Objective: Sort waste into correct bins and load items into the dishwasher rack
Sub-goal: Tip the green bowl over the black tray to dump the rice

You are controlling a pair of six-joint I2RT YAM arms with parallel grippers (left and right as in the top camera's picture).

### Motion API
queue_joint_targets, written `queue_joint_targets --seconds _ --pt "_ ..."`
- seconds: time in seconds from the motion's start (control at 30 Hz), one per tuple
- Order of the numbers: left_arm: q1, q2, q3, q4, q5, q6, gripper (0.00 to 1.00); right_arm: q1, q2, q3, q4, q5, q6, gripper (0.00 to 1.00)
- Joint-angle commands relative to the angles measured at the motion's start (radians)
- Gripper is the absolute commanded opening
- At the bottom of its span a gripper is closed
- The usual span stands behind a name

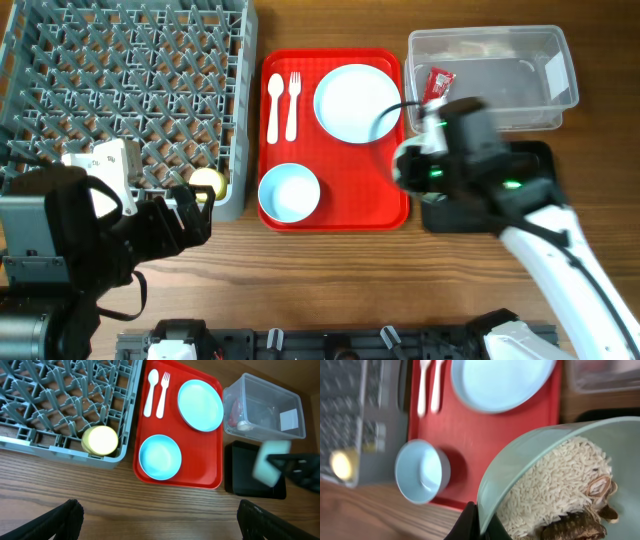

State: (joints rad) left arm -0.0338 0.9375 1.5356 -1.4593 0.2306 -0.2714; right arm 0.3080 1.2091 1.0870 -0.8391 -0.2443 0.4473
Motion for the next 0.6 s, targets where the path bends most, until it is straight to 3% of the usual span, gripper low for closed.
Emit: queue_joint_targets --seconds 0.0,0.27,0.57 --pt "-0.005 0.001 0.009 0.000 0.008 -0.005 1.00 -0.195 -0.012 -0.009 -0.010 -0.291 -0.104 0.04" --pt "-0.005 0.001 0.009 0.000 0.008 -0.005 1.00 -0.506 0.225 -0.066 -0.084 -0.735 -0.520 0.04" --pt "-0.005 0.001 0.009 0.000 0.008 -0.005 1.00 -0.585 0.533 -0.066 -0.134 -1.144 -0.789 0.04"
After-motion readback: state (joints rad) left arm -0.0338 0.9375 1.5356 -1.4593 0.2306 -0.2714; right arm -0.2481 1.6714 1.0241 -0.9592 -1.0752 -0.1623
